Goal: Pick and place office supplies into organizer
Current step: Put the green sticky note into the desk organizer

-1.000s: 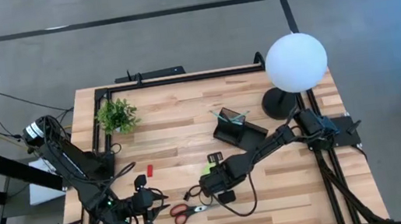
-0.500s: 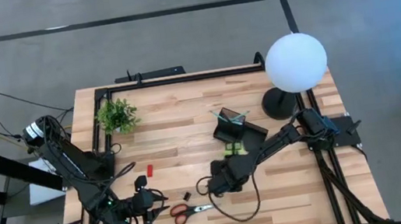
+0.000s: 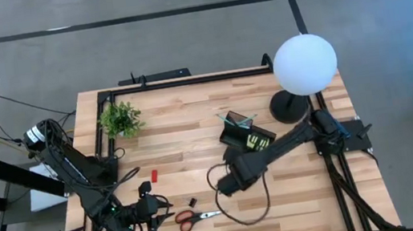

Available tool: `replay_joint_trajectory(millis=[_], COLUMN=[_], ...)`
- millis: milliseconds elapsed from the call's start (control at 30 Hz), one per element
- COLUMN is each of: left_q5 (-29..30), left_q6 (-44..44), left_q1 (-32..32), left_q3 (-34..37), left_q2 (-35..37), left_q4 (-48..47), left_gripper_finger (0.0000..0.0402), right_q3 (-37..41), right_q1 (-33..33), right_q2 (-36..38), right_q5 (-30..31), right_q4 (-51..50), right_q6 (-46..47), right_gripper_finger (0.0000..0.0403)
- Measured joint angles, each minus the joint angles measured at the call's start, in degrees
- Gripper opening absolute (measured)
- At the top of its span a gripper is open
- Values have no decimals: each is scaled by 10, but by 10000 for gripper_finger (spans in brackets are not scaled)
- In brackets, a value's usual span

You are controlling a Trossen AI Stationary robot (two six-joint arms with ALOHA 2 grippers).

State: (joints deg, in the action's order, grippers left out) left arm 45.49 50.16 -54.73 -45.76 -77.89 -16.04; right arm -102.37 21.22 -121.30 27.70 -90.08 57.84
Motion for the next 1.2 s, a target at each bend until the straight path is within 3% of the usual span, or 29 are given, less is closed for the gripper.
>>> replay_joint_trajectory(millis=[267,400,467,633,700,833,1000,1200], left_q5=[-17,-17,-17,-16,-12,-5,16,17], left_q6=[2,-1,-1,1,2,3,2,14], left_q1=[0,-2,-5,-11,-12,-13,-12,-12], left_q3=[0,0,0,0,0,0,0,0], left_q2=[0,0,0,0,0,0,0,0], left_q4=[1,-2,-1,-1,0,2,3,3], left_gripper_finger=[114,114,114,114,114,114,114,114], right_q3=[57,107,142,272,321,379,391,391], right_q1=[-66,-82,-82,-65,-56,-41,-34,-70], right_q2=[84,178,233,333,340,324,300,276], right_q5=[9,0,-4,-7,-8,-8,-8,-6], right_q4=[4,29,76,315,362,327,295,309], right_q6=[-23,-32,-36,-58,-61,12,52,100], right_gripper_finger=[0,0,0,0,0,0,0,0])
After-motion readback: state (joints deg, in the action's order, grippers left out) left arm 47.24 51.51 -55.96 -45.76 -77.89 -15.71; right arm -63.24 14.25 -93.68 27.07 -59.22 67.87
